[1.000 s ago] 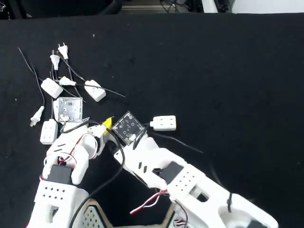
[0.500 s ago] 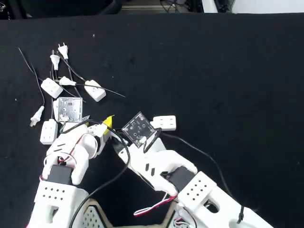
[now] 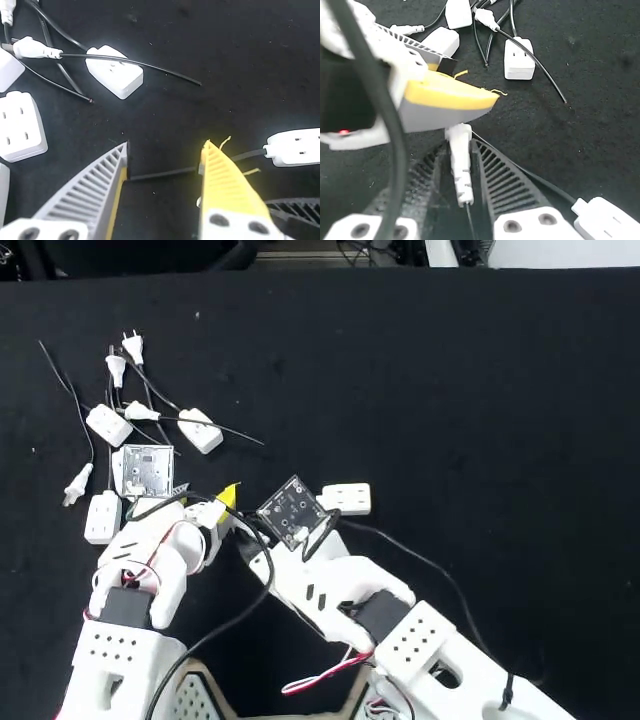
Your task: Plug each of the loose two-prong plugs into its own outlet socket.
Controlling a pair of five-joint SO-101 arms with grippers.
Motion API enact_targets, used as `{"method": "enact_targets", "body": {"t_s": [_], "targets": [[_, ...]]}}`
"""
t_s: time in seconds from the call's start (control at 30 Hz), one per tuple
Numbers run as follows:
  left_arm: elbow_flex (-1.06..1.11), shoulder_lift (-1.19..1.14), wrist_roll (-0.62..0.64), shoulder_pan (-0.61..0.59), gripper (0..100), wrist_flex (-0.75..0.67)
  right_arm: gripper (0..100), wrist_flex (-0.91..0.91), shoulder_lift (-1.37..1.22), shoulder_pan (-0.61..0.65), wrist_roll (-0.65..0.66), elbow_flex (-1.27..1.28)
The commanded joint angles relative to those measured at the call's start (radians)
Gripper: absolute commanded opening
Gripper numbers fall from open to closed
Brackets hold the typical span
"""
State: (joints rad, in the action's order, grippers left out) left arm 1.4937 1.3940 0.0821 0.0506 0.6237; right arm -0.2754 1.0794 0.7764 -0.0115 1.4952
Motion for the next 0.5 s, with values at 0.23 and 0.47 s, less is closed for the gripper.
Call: {"method": "enact_targets", "body": {"t_s": [0.23,0.47], "targets": [[-0.007,-0.009,-0.006,0.007,23,-0.009,1.0,0.034,0.044,-0.037,-0.012,-0.016],[-0.007,-0.009,-0.006,0.007,23,-0.009,1.0,0.037,0.044,-0.037,-0.021,-0.016]]}}
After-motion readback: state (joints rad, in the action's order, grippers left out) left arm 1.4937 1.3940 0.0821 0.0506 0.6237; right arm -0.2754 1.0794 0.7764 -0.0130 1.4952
